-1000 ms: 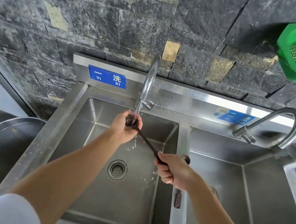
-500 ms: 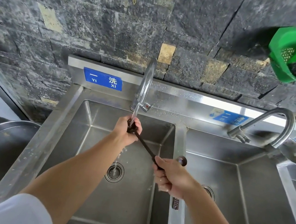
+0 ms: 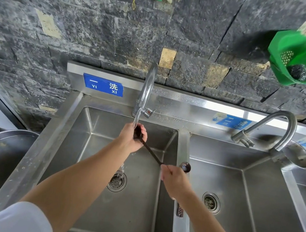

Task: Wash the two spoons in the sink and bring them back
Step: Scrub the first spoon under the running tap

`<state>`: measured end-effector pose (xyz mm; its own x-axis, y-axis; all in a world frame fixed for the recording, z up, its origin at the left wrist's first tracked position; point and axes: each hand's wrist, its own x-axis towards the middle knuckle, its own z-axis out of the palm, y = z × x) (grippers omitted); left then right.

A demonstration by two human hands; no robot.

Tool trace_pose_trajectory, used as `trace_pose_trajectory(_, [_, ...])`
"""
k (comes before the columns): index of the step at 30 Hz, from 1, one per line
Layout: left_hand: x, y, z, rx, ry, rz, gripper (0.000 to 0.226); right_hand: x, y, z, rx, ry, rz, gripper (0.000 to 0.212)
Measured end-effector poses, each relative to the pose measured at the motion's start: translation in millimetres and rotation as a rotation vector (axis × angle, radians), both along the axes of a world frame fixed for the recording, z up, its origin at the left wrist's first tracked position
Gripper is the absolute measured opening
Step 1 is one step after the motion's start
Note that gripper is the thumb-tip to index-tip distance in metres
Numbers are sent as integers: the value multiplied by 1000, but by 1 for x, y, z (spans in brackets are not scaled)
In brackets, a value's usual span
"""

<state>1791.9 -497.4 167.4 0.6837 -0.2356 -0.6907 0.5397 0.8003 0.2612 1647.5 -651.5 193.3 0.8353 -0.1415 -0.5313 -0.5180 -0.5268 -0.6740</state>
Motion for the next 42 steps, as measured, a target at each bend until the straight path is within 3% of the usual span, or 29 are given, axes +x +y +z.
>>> trace_pose_trajectory(2, [-1,1,1,-62,-12,10,27,-3,0,2,612,274,-249,44])
trace_pose_trajectory(3, [-2,1,1,-97,-18,14,27,-4,-2,4,787,351,-318,45])
trace_pose_trajectory(6, [-5,4,4,-211,-24,37,29,-6,0,9,1005,453,-389,47])
trace_pose_trajectory(8, [-4,8,6,-267,-21,34,31,-5,5,9,830,393,-370,48])
trace_pose_trajectory(12, [0,5,9,-97,-29,-27,31,-8,5,8,-369,-127,81,35])
trace_pose_trajectory(14, [0,2,7,10,-36,-34,30,-9,8,11,-571,-201,151,32])
trace_pose_trajectory(15, [-2,2,6,11,-42,-26,31,-8,7,10,-516,-195,133,33])
trace_pose_trajectory(16, [-4,2,6,2,-62,-28,34,-5,4,6,-321,-141,69,35])
trace_pose_trajectory(19, [-13,9,7,-25,-155,-105,24,-1,0,3,738,296,-295,43])
trace_pose_trajectory(20, [-14,12,9,-23,-183,-137,18,-3,-2,4,893,360,-335,44])
trace_pose_trajectory(22, [-13,17,13,90,-228,-233,22,-5,-2,0,819,338,-322,44])
trace_pose_trajectory(24, [-10,28,18,344,-282,-436,19,-3,-5,-4,388,139,-183,43])
trace_pose_trajectory(26, [-12,42,20,661,-398,-779,17,4,-17,-1,-156,-147,15,42])
trace_pose_trajectory(28, [-13,50,17,898,-494,-992,22,12,-30,3,-383,-325,63,42])
trace_pose_trajectory(29, [-12,53,13,919,-489,-964,25,14,-32,5,-361,-378,26,42])
trace_pose_trajectory(31, [-9,50,10,706,-390,-739,30,16,-20,7,-159,-335,-96,42])
trace_pose_trajectory(34, [-13,28,7,335,-186,-320,36,8,23,1,359,22,-165,39])
trace_pose_trajectory(36, [-14,17,7,266,-135,-215,36,4,38,-4,385,101,-96,38])
trace_pose_trajectory(39, [-10,38,15,363,-233,-439,28,16,15,4,173,-19,-80,41])
trace_pose_trajectory(42, [-10,63,25,600,-350,-778,13,34,-21,24,187,-133,-182,41])
